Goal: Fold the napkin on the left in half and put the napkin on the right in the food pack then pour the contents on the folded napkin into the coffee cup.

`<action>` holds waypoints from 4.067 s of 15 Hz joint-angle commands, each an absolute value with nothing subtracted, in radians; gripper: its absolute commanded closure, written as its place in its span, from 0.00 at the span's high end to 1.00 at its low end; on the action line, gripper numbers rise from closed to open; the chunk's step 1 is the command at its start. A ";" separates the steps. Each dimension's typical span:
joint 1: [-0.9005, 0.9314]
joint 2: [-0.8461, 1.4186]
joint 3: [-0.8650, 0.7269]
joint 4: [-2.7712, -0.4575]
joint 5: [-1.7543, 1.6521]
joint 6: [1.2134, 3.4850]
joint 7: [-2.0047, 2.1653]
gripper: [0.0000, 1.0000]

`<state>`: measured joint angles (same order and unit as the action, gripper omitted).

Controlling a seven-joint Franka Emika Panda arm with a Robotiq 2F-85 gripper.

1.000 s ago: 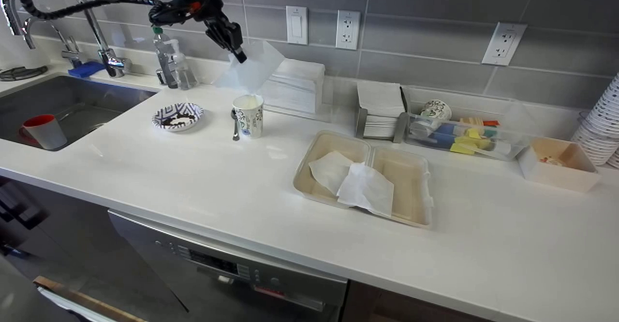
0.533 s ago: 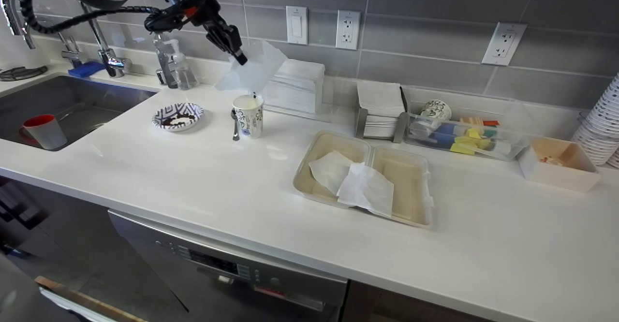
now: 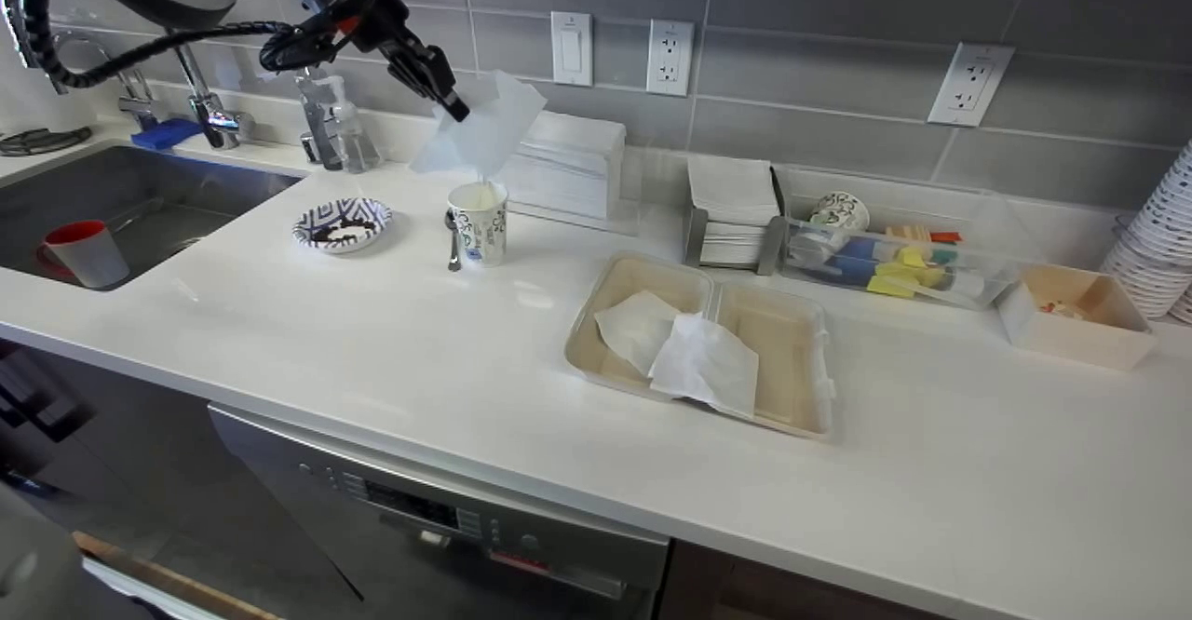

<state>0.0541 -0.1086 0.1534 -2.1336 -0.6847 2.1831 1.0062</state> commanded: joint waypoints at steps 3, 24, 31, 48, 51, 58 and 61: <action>0.065 -0.157 0.162 -2.200 -0.774 2.205 1.117 0.00; 0.105 -0.224 0.200 -2.316 -1.095 2.213 1.439 0.00; 0.122 -0.229 0.195 -2.339 -1.124 2.216 1.450 0.00; 0.174 -0.360 0.171 -2.342 -0.722 2.149 1.007 0.00; 0.181 -0.394 0.184 -2.316 -0.536 2.019 0.804 0.00; 0.157 -0.361 0.209 -2.286 -0.346 1.750 0.547 0.00; 0.157 -0.307 0.197 -2.307 -0.289 1.772 0.441 0.00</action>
<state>0.1664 -0.3651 0.2005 -2.3007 -0.3548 1.7706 0.5438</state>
